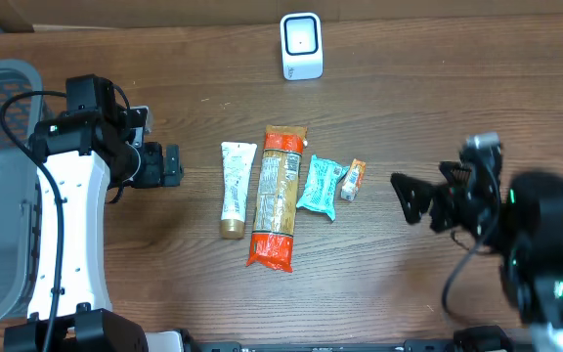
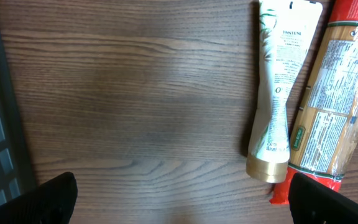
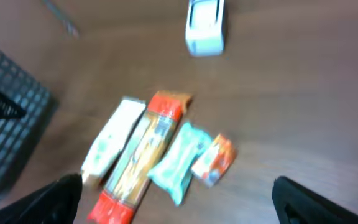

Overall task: Scan the item barcode
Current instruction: 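Move the right gripper left toward the small orange box, then grasp the orange box with the right gripper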

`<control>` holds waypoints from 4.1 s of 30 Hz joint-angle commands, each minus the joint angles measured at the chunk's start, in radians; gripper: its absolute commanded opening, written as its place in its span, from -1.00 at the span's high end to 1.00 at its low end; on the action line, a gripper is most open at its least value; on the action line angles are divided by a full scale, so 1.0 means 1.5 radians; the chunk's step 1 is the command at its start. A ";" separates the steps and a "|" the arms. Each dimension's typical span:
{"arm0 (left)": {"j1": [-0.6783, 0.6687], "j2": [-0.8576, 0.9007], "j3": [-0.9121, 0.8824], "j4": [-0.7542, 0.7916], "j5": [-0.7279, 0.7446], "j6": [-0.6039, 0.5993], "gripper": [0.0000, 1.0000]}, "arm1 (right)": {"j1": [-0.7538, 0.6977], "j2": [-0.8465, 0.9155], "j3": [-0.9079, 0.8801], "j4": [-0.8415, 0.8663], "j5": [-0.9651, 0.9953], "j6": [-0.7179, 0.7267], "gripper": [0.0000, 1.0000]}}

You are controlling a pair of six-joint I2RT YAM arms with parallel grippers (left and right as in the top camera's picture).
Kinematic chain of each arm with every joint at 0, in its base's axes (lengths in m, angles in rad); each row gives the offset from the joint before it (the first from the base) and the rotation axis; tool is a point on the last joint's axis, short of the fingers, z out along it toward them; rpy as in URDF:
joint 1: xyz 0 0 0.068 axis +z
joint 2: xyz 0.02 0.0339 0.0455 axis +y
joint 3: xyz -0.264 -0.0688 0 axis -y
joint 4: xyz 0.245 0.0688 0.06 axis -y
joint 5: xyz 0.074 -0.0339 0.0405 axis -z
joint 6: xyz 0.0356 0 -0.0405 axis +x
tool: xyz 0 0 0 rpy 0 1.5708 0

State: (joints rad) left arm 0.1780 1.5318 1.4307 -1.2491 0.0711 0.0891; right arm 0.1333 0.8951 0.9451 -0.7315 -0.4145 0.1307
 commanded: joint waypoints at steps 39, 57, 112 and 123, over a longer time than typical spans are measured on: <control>-0.001 0.002 -0.002 0.001 -0.001 0.013 -0.99 | 0.110 0.601 0.167 -0.037 0.119 0.367 0.18; -0.001 0.002 -0.002 0.001 -0.001 0.013 -0.99 | 0.162 0.609 0.167 0.033 0.113 0.355 0.16; -0.001 0.002 -0.002 0.001 -0.001 0.013 -0.99 | 0.075 0.586 0.169 0.042 0.002 0.273 -0.15; -0.001 0.002 -0.002 0.001 -0.001 0.013 -0.99 | 0.084 0.656 0.168 0.026 0.018 0.298 -0.13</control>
State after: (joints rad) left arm 0.1780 1.5322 1.4307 -1.2484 0.0704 0.0891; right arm 0.2310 1.8309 1.1782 -0.7078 -0.3702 0.5514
